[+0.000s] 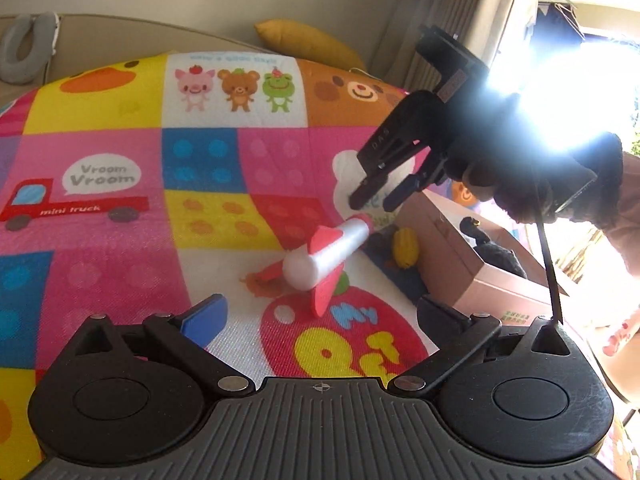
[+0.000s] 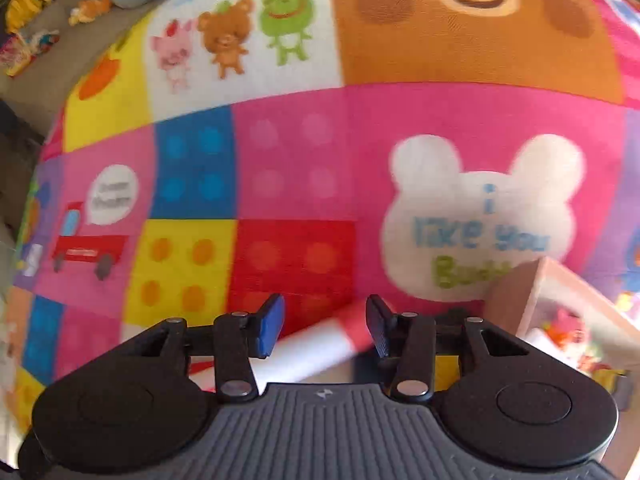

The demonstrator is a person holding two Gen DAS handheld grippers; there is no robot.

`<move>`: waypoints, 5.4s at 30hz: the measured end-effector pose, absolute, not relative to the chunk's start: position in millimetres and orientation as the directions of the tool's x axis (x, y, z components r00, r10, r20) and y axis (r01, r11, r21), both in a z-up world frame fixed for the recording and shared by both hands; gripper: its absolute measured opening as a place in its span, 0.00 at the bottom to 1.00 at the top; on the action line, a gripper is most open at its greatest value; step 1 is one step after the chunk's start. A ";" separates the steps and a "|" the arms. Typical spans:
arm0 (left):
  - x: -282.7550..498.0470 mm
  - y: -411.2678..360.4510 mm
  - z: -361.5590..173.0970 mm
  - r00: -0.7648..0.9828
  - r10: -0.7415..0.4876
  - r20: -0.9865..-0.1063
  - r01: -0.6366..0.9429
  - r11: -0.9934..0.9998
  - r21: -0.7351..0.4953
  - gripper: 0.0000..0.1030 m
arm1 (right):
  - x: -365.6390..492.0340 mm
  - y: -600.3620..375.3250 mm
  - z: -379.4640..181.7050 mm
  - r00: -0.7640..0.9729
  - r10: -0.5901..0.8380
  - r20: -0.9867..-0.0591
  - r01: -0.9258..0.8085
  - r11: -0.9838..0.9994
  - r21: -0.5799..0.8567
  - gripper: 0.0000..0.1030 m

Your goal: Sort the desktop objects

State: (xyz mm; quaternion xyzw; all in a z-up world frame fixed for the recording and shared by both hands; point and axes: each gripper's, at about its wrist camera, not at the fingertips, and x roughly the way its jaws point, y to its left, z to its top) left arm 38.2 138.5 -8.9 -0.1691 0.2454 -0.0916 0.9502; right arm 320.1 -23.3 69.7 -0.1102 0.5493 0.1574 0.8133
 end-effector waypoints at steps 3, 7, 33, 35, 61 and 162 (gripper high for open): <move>38.1 140.0 -9.0 0.865 -0.259 -0.431 0.090 0.923 -0.373 1.00 | 327.4 -32.7 57.9 0.399 -0.019 -0.917 -0.306 0.939 -0.153 0.38; 38.1 140.0 -8.7 0.867 -0.255 -0.427 0.089 0.924 -0.372 1.00 | 346.8 -30.8 40.4 0.460 -0.158 -0.874 -0.262 0.916 -0.303 0.18; 21.4 124.1 -1.9 0.865 -0.261 -0.428 0.125 0.939 -0.320 1.00 | 177.7 -15.7 53.5 0.338 -0.033 -0.941 -0.619 0.745 -0.249 0.13; 16.7 114.5 -1.6 0.851 -0.287 -0.441 0.156 0.938 -0.310 1.00 | 154.1 -22.8 56.1 0.350 -0.005 -0.937 -0.649 0.720 -0.246 0.13; 11.4 -6.5 6.5 0.790 -0.204 -0.578 0.211 0.976 -0.055 1.00 | -11.2 -236.3 27.4 0.741 0.208 -0.638 -0.261 0.965 0.011 1.00; -9.7 20.0 -11.2 0.757 -0.123 -0.642 0.172 0.985 0.014 0.79 | -4.2 -234.0 34.2 0.756 0.209 -0.620 -0.096 0.973 0.211 1.00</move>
